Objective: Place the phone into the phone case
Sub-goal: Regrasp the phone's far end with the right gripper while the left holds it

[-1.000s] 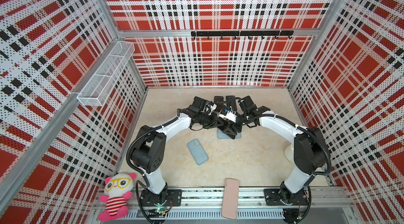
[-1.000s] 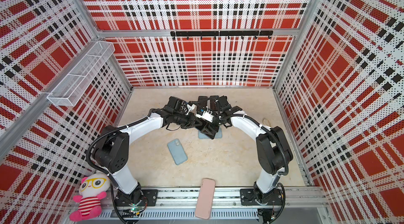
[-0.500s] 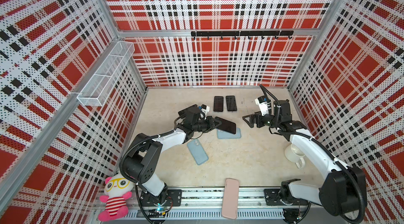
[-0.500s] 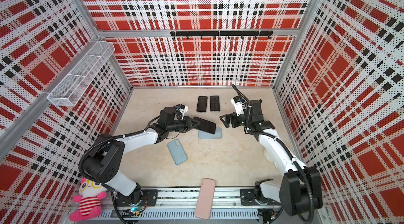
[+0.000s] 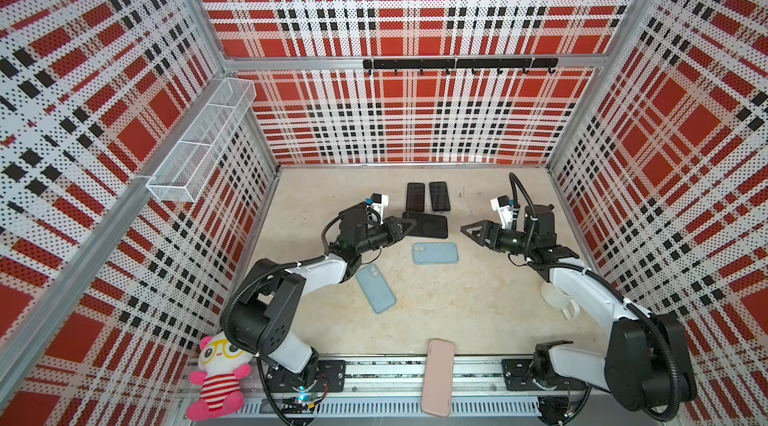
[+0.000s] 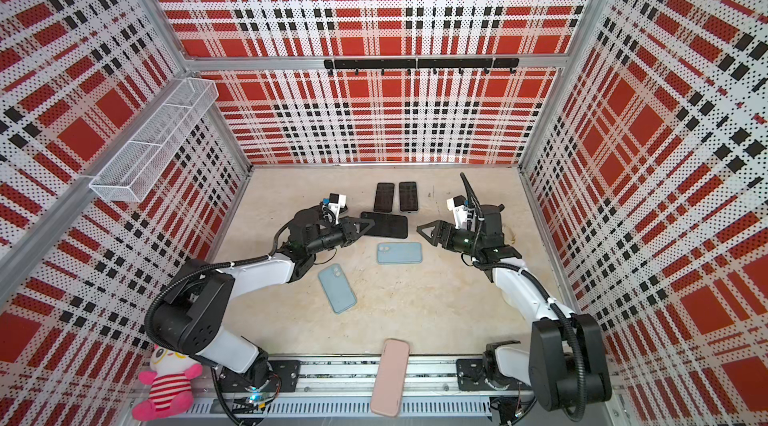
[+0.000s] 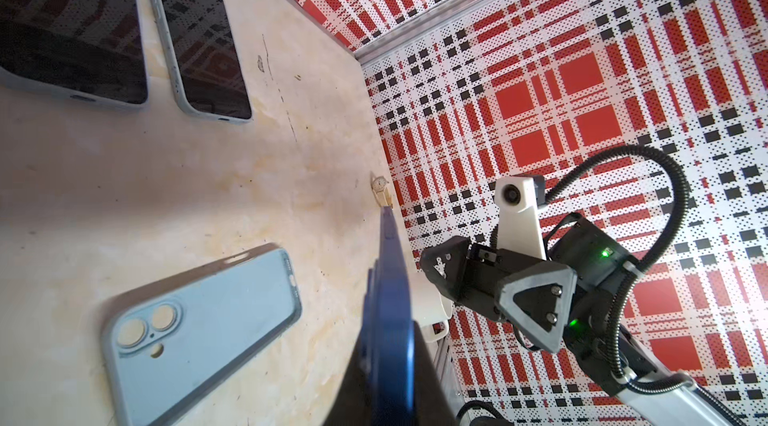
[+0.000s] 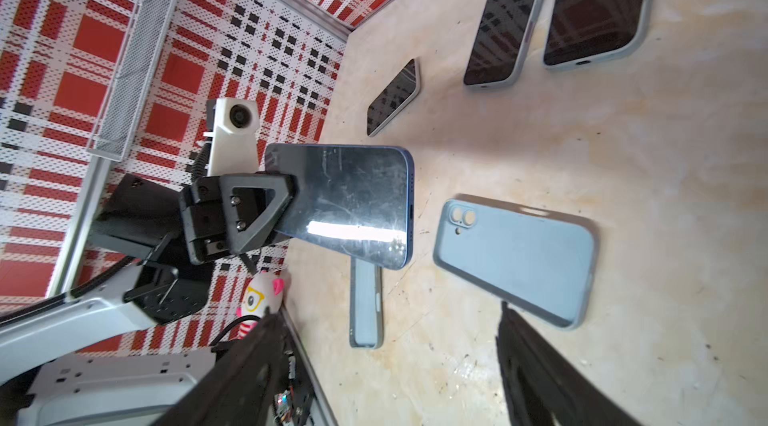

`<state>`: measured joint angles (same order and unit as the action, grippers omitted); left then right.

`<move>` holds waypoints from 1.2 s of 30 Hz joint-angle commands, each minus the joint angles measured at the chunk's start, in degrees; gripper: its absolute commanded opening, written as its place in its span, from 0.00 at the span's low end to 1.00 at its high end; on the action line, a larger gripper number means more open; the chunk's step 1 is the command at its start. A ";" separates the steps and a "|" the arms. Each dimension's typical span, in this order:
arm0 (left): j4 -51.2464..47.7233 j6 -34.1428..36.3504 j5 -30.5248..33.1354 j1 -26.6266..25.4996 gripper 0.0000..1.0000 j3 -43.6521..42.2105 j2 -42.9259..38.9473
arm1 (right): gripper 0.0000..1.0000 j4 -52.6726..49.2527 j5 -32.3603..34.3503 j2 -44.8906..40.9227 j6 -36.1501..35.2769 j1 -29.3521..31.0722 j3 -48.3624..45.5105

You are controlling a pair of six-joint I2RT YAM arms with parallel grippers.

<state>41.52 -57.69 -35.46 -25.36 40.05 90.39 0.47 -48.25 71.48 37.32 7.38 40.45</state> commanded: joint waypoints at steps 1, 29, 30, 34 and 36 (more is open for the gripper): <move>8.46 -1.81 -3.42 1.02 0.00 -1.16 -0.78 | 0.76 3.14 -5.38 1.23 2.83 -0.16 1.59; 33.79 -19.50 -7.19 -1.53 0.00 -5.31 6.15 | 0.56 21.72 -18.68 13.27 10.23 1.68 2.03; 33.80 -19.32 -7.02 -1.83 0.00 -5.04 6.89 | 0.54 22.06 -19.09 13.69 10.12 2.43 2.23; 33.94 -19.21 -6.52 -2.84 0.00 -4.16 8.50 | 0.42 28.54 -20.00 15.96 14.03 4.68 2.21; 34.06 -19.30 -6.60 -2.91 0.00 -3.63 8.99 | 0.37 36.26 -20.81 16.94 19.26 5.00 0.91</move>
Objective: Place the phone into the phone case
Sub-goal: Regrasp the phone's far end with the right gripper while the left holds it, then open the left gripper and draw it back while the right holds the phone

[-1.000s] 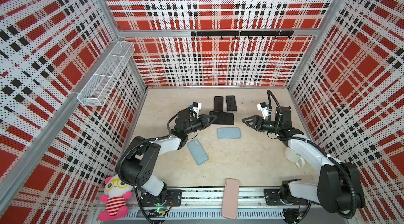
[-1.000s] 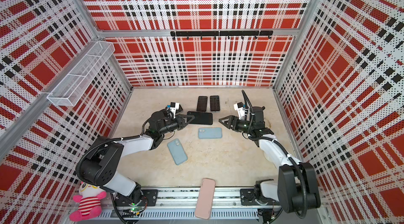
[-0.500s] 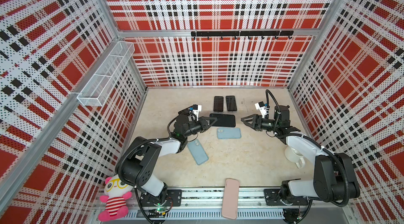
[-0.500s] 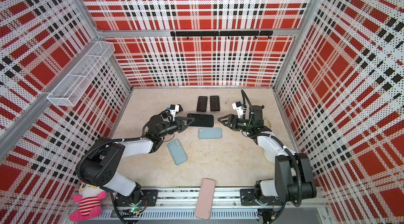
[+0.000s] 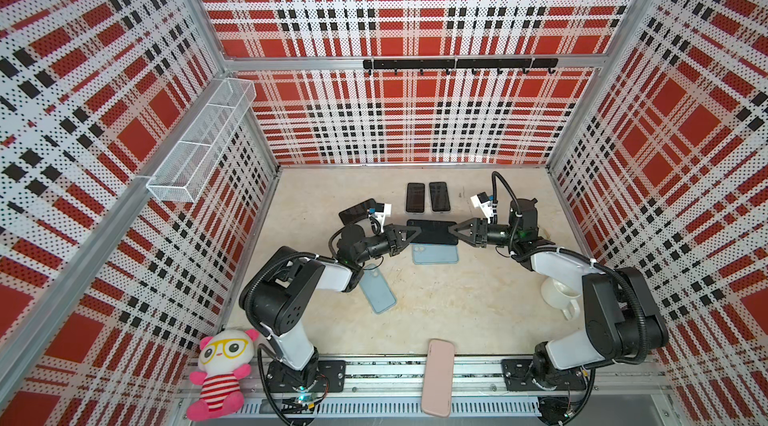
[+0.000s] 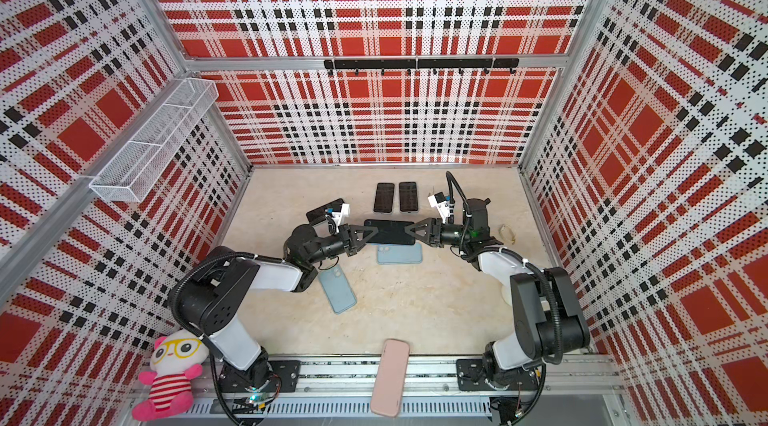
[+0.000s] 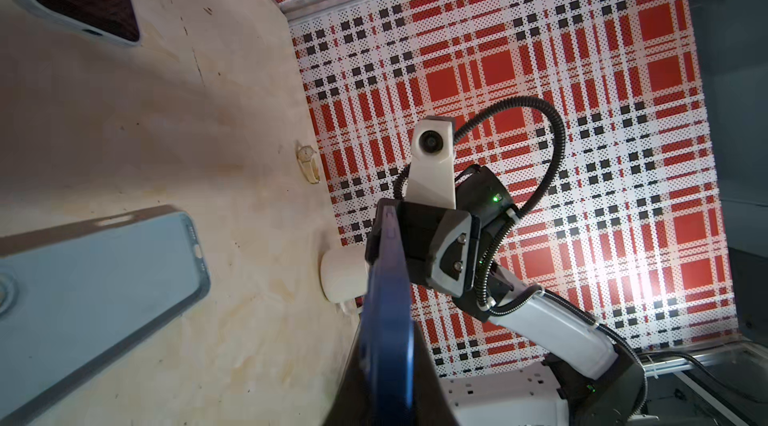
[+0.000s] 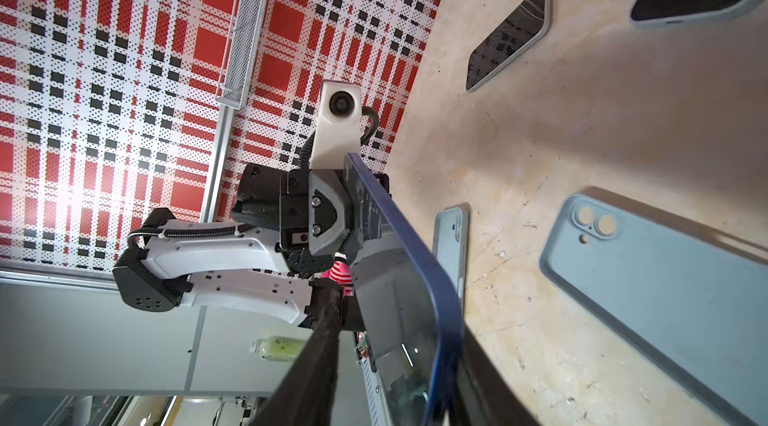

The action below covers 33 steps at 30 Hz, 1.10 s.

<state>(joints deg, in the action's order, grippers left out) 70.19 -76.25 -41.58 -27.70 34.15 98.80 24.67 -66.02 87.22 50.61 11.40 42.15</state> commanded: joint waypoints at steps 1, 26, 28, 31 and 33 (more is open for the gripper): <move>5.38 -0.75 -0.51 -0.54 0.00 2.39 0.67 | 0.35 18.67 -3.51 1.55 9.75 0.97 -1.92; -41.27 27.63 4.55 8.80 0.93 7.94 -14.54 | 0.00 -21.90 5.38 -12.37 -14.16 -8.41 4.31; -55.98 36.14 6.96 9.70 0.91 13.51 -13.53 | 0.00 -28.03 5.96 -13.39 -17.76 -10.48 4.09; -73.21 45.83 11.69 9.86 0.88 22.20 -10.19 | 0.00 -36.94 7.44 -13.21 -24.55 -11.81 4.39; -75.44 47.11 12.77 9.44 0.86 24.87 -8.28 | 0.00 -39.44 7.49 -11.72 -26.43 -11.89 4.39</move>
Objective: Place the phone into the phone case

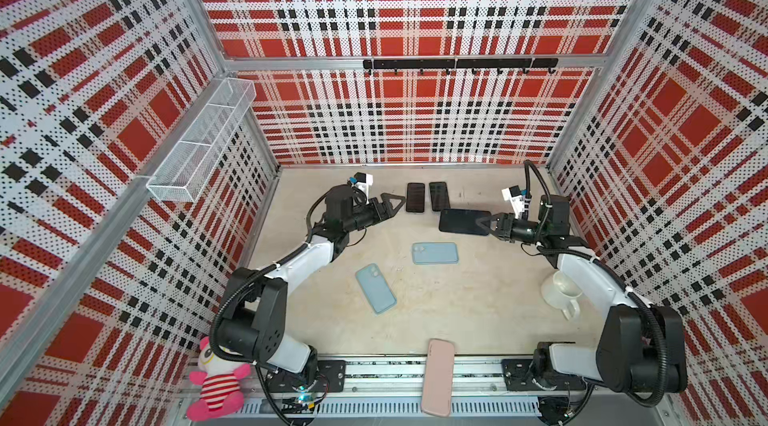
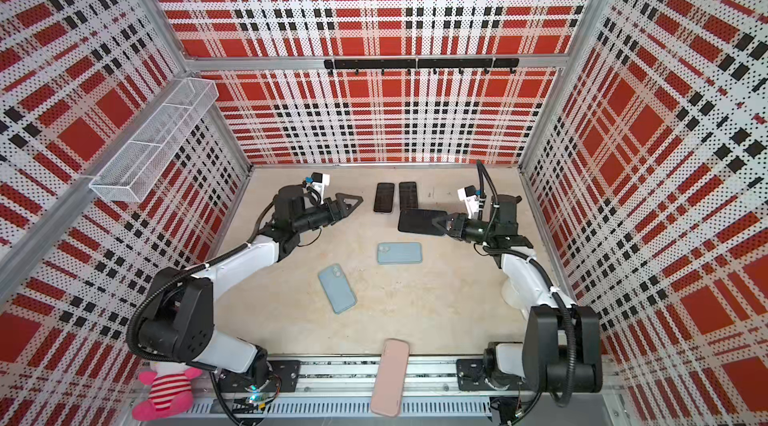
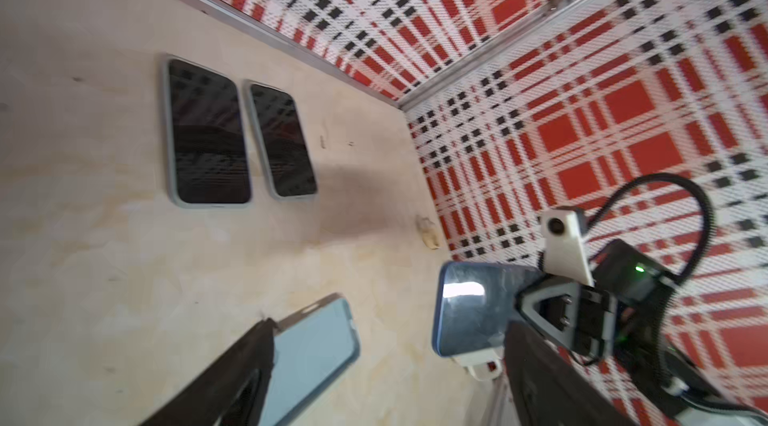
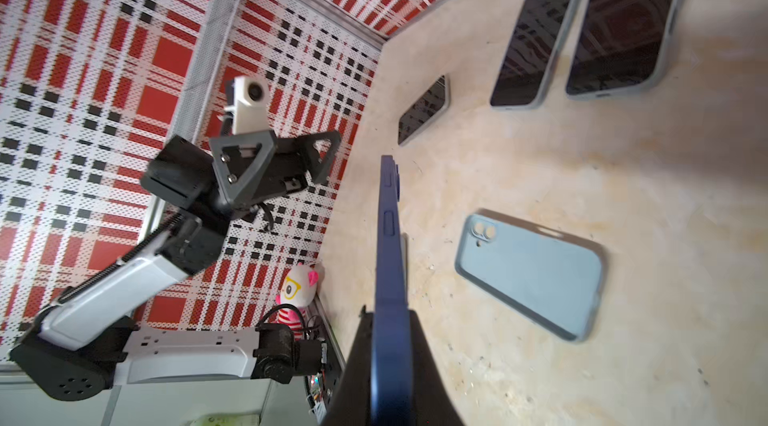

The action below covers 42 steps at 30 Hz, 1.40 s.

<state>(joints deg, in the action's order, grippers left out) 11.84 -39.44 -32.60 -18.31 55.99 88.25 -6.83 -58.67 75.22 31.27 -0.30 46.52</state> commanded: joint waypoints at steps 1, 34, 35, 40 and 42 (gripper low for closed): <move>-18.17 11.01 4.69 -0.27 0.84 4.47 3.55 | 0.00 -7.75 -0.18 1.37 -7.01 -0.17 -0.13; -27.23 17.91 7.45 -12.03 0.48 12.00 25.01 | 0.00 -15.48 9.41 24.82 -13.90 6.00 9.40; -27.18 17.75 7.12 -12.02 0.48 12.09 25.26 | 0.00 -15.19 9.39 25.17 -13.74 6.09 9.29; -27.04 17.48 5.99 -12.17 0.42 12.08 25.71 | 0.00 -12.15 9.33 25.96 -11.99 7.06 7.51; -26.87 17.34 5.65 -12.23 0.39 11.96 25.70 | 0.00 -11.20 8.98 26.59 -11.59 7.53 7.10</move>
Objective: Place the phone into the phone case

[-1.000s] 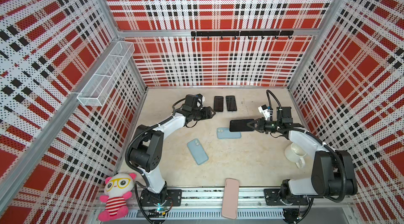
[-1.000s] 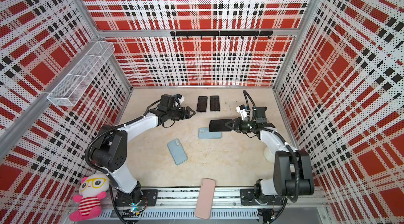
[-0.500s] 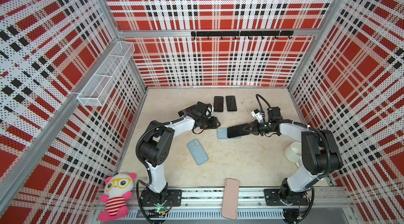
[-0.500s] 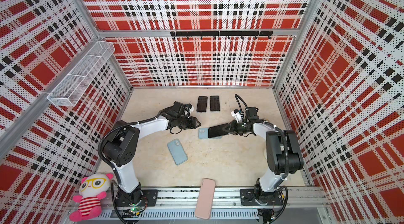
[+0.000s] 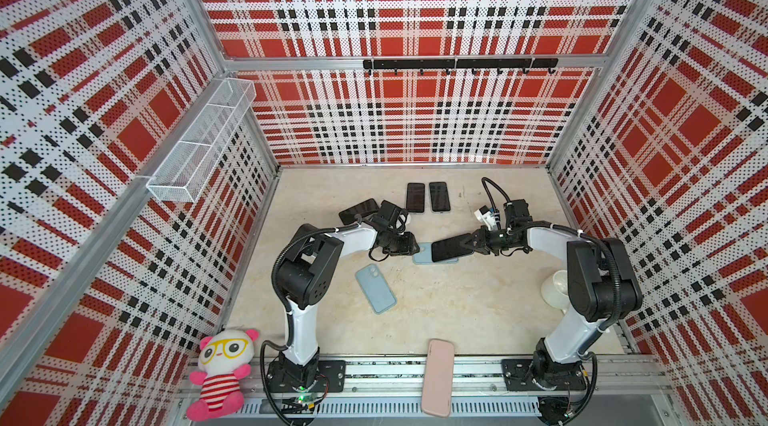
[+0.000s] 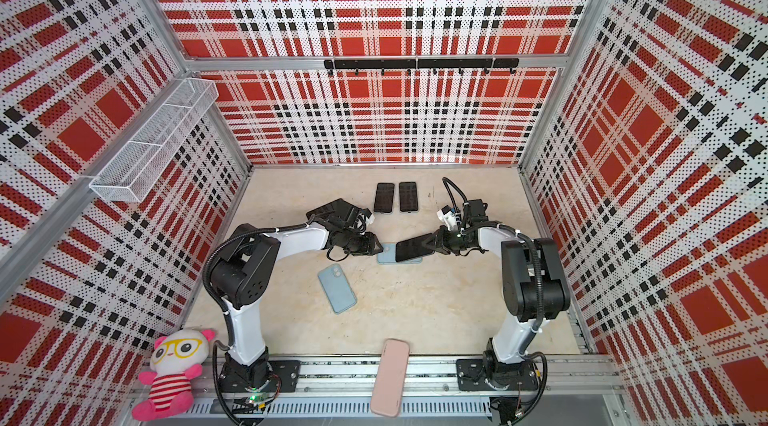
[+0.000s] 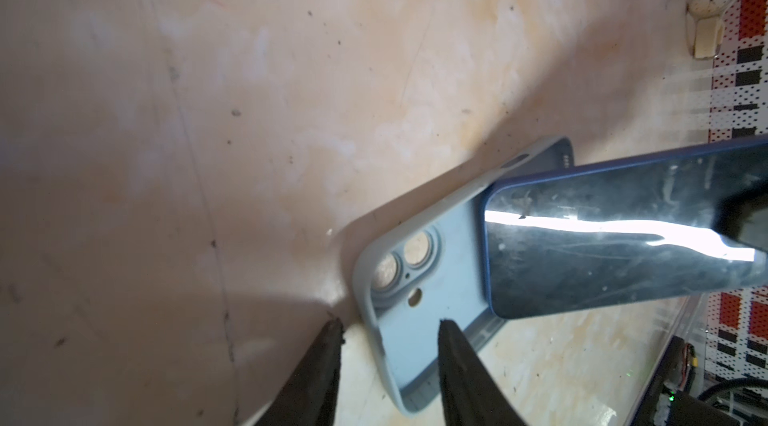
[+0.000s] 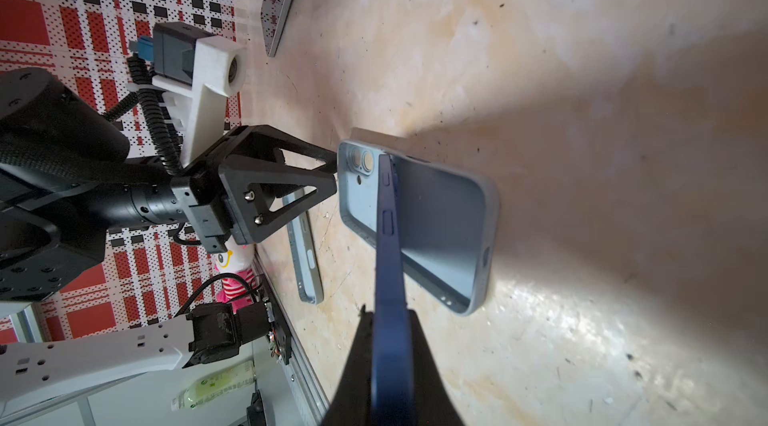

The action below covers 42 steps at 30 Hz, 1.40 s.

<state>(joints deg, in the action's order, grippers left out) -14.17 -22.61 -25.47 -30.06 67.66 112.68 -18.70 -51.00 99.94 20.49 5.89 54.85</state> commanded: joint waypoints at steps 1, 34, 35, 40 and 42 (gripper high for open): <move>-0.73 0.46 -1.81 -0.51 0.37 0.21 1.39 | 0.00 1.20 1.16 2.07 -0.53 1.48 -1.55; 18.18 -18.37 -5.37 -6.32 0.26 -14.06 -6.18 | 0.00 34.17 5.83 0.74 25.73 6.07 -18.41; 19.04 -19.29 -5.38 -6.94 0.26 -14.15 -6.22 | 0.00 34.82 5.60 0.62 26.09 6.24 -18.67; 19.89 -19.86 -4.32 -7.48 0.26 -14.27 -6.68 | 0.00 30.97 3.36 1.09 22.58 6.32 -16.97; 18.74 -19.09 -4.19 -6.89 0.27 -13.73 -6.85 | 0.00 28.07 2.64 1.43 20.26 6.38 -15.83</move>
<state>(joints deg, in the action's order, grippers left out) 1.61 -41.08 -26.02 -34.81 53.60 106.85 15.49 -52.69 99.85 44.05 11.05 38.33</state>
